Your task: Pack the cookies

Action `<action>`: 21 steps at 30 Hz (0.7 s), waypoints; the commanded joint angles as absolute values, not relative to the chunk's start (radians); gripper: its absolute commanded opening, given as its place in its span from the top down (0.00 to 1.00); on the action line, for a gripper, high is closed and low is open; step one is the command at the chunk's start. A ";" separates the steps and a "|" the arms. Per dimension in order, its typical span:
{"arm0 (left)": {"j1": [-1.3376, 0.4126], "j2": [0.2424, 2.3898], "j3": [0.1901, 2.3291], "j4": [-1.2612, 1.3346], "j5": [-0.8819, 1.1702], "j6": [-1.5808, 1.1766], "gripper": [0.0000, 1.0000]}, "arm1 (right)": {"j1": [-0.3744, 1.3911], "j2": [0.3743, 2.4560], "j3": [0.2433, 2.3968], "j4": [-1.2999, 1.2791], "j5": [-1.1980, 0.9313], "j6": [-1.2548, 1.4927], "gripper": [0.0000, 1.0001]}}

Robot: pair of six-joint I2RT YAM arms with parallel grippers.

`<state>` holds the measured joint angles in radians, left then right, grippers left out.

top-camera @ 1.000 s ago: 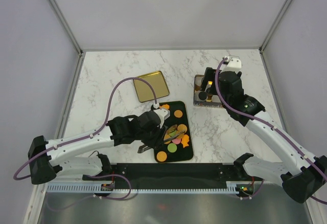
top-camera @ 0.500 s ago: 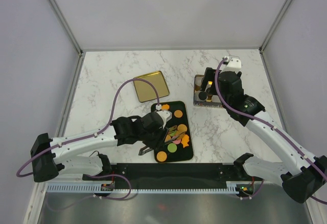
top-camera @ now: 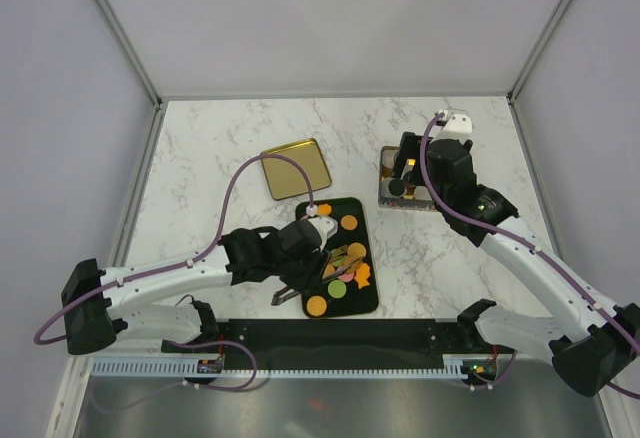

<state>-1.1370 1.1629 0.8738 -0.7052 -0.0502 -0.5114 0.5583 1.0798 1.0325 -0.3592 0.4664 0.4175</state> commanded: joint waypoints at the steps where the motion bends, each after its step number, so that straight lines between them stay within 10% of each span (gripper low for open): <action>1: -1.152 1.170 0.911 -0.699 -0.063 -0.503 0.48 | 0.554 1.080 1.035 -0.336 0.459 0.407 0.02; 21: -1.154 1.112 0.989 -0.773 -0.193 -0.522 0.59 | 0.555 1.072 1.031 -0.336 0.462 0.410 0.02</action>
